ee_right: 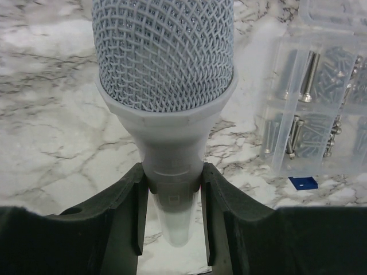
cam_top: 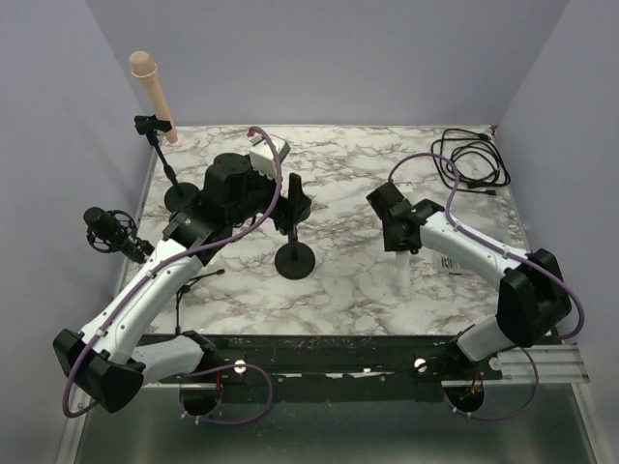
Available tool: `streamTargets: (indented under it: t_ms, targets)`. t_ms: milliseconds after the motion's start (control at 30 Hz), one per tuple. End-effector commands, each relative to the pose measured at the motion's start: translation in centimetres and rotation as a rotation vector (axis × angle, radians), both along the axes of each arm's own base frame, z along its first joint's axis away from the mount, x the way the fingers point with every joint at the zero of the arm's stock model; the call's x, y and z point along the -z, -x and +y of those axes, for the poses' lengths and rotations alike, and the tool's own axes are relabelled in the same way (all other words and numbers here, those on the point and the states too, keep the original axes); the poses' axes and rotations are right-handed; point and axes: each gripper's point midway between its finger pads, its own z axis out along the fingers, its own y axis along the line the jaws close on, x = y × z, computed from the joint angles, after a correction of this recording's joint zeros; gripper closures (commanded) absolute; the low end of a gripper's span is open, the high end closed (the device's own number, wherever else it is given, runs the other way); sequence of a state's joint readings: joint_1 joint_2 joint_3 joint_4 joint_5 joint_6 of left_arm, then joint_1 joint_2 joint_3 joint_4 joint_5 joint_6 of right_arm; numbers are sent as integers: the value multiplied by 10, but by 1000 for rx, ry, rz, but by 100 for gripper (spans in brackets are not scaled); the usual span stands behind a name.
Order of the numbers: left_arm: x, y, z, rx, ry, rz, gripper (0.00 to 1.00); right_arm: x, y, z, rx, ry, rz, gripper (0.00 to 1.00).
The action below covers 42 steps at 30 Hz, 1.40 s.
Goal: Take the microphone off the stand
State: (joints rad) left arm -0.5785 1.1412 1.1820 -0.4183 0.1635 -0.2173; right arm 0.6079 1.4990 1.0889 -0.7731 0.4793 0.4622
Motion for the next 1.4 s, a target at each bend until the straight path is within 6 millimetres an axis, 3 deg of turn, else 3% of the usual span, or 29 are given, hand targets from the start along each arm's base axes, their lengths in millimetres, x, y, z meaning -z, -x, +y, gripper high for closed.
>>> streamTargets:
  t_ms: [0,267,433,533,700,900,1033,1200,1367]
  targets:
    - [-35,2,2,19,14,-98,18,21,19,-16,43,54,146,99]
    - [-24,15,11,35,16,-170,18,47,43,-24,107,40,292,99]
    - [-35,27,19,40,59,-252,18,61,54,-18,121,-10,364,99]
    - [-39,29,23,23,67,-273,18,70,67,-26,141,22,412,99]
    - [-42,36,17,55,104,-266,18,75,76,-24,163,0,438,98]
    - [-43,40,16,64,103,-274,18,78,74,-29,172,30,430,86]
    - [-43,40,15,68,103,-273,18,83,74,-28,163,31,444,70]
    - [-42,40,15,68,98,-274,18,80,68,-25,155,23,419,42]
    - [-39,38,14,68,93,-266,18,70,59,-22,146,6,380,28]
